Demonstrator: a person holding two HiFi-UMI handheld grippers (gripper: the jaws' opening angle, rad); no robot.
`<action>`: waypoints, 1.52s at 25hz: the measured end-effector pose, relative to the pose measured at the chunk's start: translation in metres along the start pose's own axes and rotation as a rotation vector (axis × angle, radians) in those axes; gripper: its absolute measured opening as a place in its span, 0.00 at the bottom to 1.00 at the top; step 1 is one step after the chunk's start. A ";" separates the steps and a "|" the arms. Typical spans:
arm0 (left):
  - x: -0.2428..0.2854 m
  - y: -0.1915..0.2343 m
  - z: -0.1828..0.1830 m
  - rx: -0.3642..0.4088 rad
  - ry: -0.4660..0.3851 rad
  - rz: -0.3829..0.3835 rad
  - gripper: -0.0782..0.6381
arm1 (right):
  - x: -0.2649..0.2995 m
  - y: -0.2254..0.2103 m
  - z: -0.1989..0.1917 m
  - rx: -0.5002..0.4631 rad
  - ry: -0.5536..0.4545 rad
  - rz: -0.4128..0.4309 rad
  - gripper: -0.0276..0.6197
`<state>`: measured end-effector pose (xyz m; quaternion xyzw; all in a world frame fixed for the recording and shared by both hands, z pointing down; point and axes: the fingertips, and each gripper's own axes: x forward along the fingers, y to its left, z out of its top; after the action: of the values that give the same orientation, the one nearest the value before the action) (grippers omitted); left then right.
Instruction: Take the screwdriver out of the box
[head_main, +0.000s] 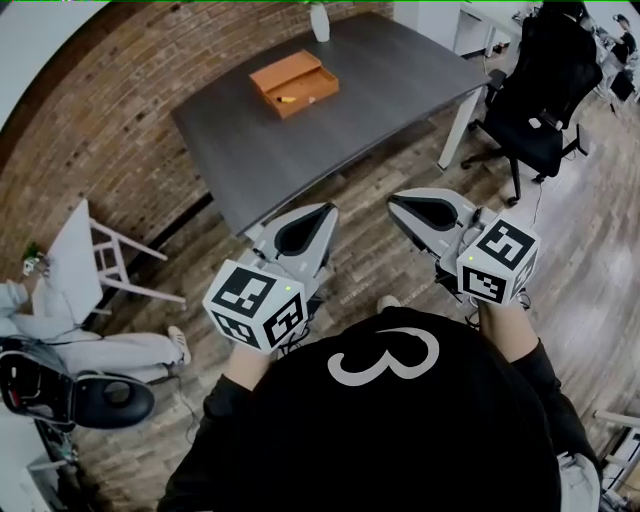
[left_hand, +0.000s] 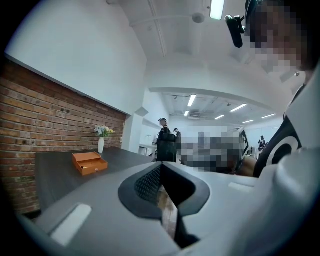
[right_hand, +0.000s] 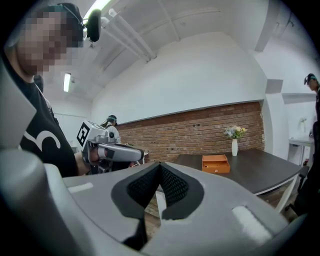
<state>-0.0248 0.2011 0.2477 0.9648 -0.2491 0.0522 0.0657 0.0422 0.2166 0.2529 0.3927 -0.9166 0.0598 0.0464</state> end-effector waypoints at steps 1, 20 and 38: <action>0.001 0.003 0.000 -0.004 0.001 0.004 0.13 | 0.002 -0.002 0.001 0.005 -0.002 0.008 0.04; 0.123 0.167 -0.023 -0.151 0.082 0.139 0.13 | 0.141 -0.167 -0.024 0.110 0.084 0.152 0.05; 0.171 0.303 0.006 -0.194 0.044 0.294 0.13 | 0.259 -0.263 0.015 0.067 0.117 0.285 0.05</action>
<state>-0.0228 -0.1438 0.2955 0.9057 -0.3900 0.0582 0.1555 0.0546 -0.1503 0.2916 0.2559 -0.9562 0.1192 0.0777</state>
